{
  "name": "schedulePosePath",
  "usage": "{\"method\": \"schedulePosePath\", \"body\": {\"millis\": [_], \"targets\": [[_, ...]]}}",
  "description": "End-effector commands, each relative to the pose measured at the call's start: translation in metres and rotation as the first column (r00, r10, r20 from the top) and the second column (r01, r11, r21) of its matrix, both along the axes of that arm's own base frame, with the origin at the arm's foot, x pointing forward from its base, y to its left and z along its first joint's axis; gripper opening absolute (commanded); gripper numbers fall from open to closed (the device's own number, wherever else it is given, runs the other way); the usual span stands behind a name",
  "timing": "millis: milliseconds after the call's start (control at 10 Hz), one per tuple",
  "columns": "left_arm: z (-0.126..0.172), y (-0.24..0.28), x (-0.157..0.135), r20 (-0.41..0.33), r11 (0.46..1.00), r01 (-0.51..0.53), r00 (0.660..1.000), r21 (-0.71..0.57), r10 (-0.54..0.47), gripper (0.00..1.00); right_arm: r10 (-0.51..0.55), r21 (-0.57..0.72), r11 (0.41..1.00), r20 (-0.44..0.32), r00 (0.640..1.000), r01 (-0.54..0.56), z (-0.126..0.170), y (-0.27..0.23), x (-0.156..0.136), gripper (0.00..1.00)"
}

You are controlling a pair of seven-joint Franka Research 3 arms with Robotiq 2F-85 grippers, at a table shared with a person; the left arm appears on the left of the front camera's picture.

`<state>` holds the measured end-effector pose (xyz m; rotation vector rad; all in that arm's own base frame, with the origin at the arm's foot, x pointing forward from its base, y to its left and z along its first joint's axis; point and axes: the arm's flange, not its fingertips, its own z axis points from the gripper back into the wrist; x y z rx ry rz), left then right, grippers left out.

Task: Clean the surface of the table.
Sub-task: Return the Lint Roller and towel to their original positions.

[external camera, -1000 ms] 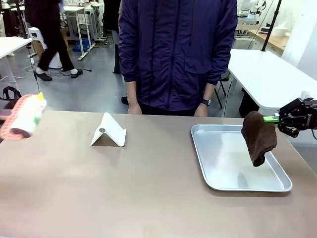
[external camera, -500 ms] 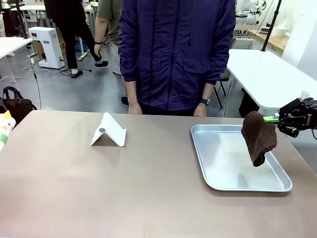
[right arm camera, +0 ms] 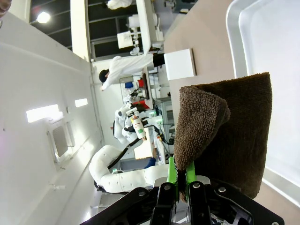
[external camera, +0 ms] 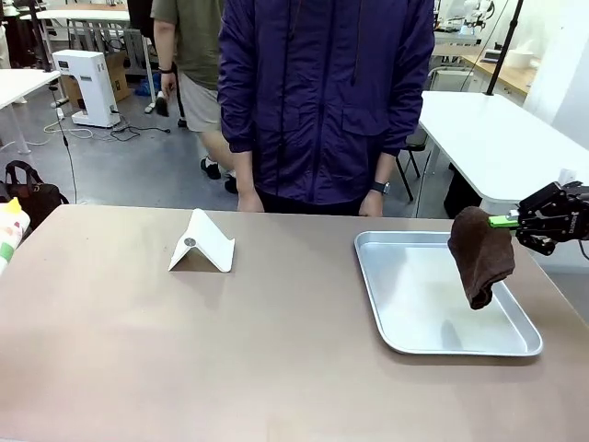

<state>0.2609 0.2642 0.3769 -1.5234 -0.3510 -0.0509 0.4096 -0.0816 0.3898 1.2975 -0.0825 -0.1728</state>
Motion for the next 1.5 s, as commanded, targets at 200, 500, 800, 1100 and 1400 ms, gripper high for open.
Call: {"method": "schedulePosePath", "body": {"millis": [200, 500, 800, 1100, 1400], "targets": [[0.005, -0.002, -0.002, -0.007, 1.0, 0.009, 1.0, -0.013, -0.009, 0.22, -0.001, 0.006, 1.0, -0.013, 1.0, 0.001, 0.007, 0.002, 0.003, 0.07], [0.005, -0.002, -0.002, -0.007, 1.0, 0.009, 1.0, -0.013, -0.009, 0.22, -0.001, 0.006, 1.0, -0.013, 1.0, 0.001, 0.007, 0.002, 0.003, 0.07], [0.0, 0.0, 0.0, 0.0, 1.0, 0.0, 1.0, 0.0, 0.0, 0.22, -0.084, 0.007, 0.996, -0.045, 0.995, 0.084, 0.001, -0.008, -0.007, 0.07], [0.051, -0.036, 0.058, 0.03, 0.99, 0.143, 0.989, 0.018, -0.144, 0.22, 0.105, -0.076, 0.992, 0.033, 0.994, -0.102, 0.048, 0.066, 0.047, 0.07], [0.111, -0.128, 0.118, -0.027, 0.945, 0.298, 0.954, 0.136, -0.297, 0.22, 0.167, -0.115, 0.98, 0.033, 0.985, -0.163, 0.086, 0.186, 0.097, 0.07]]}}
